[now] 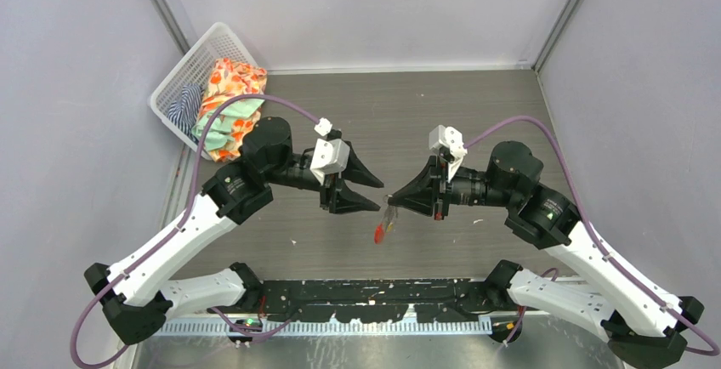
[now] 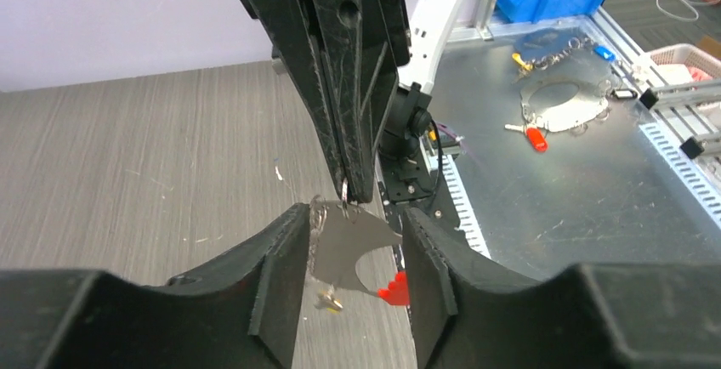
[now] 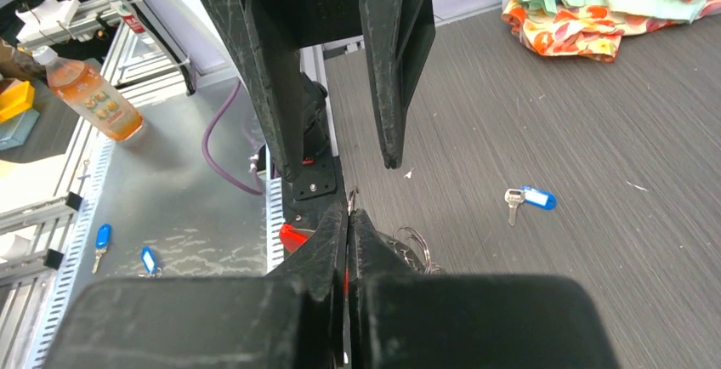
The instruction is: Put the keys on the keyring
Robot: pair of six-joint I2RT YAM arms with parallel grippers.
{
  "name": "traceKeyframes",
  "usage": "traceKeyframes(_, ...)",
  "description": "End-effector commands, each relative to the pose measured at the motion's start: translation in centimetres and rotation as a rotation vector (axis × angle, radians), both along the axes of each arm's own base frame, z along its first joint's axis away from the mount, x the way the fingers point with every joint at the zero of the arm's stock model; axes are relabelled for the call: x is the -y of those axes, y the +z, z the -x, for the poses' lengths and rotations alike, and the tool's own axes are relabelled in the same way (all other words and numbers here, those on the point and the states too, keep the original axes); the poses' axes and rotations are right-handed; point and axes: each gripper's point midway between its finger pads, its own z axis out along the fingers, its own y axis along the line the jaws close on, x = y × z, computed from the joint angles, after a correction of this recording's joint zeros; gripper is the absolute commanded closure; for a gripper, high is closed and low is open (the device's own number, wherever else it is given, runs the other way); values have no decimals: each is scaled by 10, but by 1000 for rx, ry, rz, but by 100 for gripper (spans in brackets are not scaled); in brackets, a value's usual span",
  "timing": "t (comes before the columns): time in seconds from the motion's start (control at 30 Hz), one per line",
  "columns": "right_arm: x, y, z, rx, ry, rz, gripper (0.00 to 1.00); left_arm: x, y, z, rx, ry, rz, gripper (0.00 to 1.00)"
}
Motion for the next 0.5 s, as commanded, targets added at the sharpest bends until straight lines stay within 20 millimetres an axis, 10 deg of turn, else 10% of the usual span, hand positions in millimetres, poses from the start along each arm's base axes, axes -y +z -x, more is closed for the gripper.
traceKeyframes(0.0,3,20,4,25,13,4,99,-6,8,8,51,-32,-4,53)
traceKeyframes(0.47,0,23,3,20,32,44,99,1,-7,-6,86,-14,-55,74)
